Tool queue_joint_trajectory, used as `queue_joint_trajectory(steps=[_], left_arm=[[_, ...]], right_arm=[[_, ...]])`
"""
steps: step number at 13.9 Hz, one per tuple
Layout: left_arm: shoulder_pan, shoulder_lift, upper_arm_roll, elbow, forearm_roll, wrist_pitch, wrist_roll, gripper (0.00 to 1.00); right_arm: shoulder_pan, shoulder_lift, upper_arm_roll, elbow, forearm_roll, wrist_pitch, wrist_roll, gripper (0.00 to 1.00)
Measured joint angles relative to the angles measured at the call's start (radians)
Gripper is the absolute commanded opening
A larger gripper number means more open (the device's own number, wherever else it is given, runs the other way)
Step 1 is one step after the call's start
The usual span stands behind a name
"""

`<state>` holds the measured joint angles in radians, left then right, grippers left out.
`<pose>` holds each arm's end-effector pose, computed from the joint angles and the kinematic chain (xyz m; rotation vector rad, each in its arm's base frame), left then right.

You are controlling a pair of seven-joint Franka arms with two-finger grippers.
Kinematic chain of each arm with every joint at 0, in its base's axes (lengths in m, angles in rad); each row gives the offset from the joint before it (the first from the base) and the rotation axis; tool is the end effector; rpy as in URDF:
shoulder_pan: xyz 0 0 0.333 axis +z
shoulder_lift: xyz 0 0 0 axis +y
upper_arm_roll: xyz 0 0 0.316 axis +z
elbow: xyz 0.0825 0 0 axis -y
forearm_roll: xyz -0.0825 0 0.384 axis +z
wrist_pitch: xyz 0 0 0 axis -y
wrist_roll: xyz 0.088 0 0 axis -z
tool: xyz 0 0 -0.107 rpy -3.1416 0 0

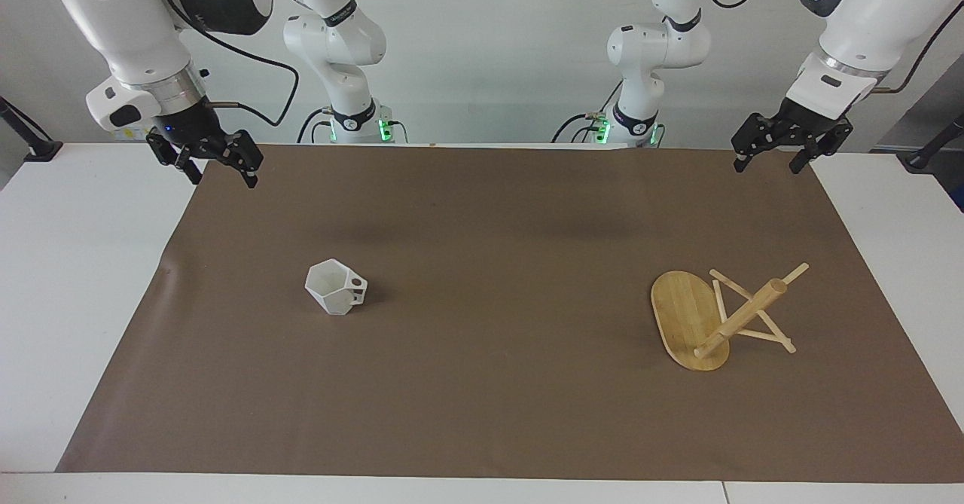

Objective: Hang cup on rack
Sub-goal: 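Reach the right gripper to the white mug's rim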

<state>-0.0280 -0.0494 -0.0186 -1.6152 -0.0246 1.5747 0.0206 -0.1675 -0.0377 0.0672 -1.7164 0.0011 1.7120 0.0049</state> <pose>0.5386 -0.0280 0.6309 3.1160 -0.1047 0.0134 0.5500 -0.0546 0.5885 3.1338 -0.1652 0.0520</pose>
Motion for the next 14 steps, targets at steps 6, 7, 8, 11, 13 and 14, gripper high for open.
queue_joint_trajectory(steps=[6, 7, 8, 11, 13, 14], left_arm=[[0.000, 0.000, 0.000, 0.000, 0.000, 0.000, 0.000, 1.00], [0.000, 0.000, 0.000, 0.000, 0.000, 0.000, 0.000, 1.00], [0.000, 0.000, 0.000, 0.000, 0.000, 0.000, 0.000, 1.00], [0.000, 0.000, 0.000, 0.000, 0.000, 0.000, 0.000, 1.00], [0.000, 0.000, 0.000, 0.000, 0.000, 0.000, 0.000, 1.00], [0.000, 0.000, 0.000, 0.000, 0.000, 0.000, 0.000, 1.00]], right_arm=[[0.000, -0.008, 0.002, -0.096, 0.000, 0.106, 0.029, 1.00], [0.000, -0.008, 0.002, -0.111, 0.000, 0.128, 0.030, 1.00], [0.001, -0.008, 0.003, -0.127, 0.000, 0.152, 0.032, 1.00], [0.004, -0.008, 0.003, -0.169, 0.000, 0.205, 0.078, 1.00], [0.004, -0.006, 0.010, -0.186, 0.000, 0.231, 0.103, 1.00], [0.004, -0.005, 0.016, -0.195, 0.000, 0.243, 0.115, 1.00]])
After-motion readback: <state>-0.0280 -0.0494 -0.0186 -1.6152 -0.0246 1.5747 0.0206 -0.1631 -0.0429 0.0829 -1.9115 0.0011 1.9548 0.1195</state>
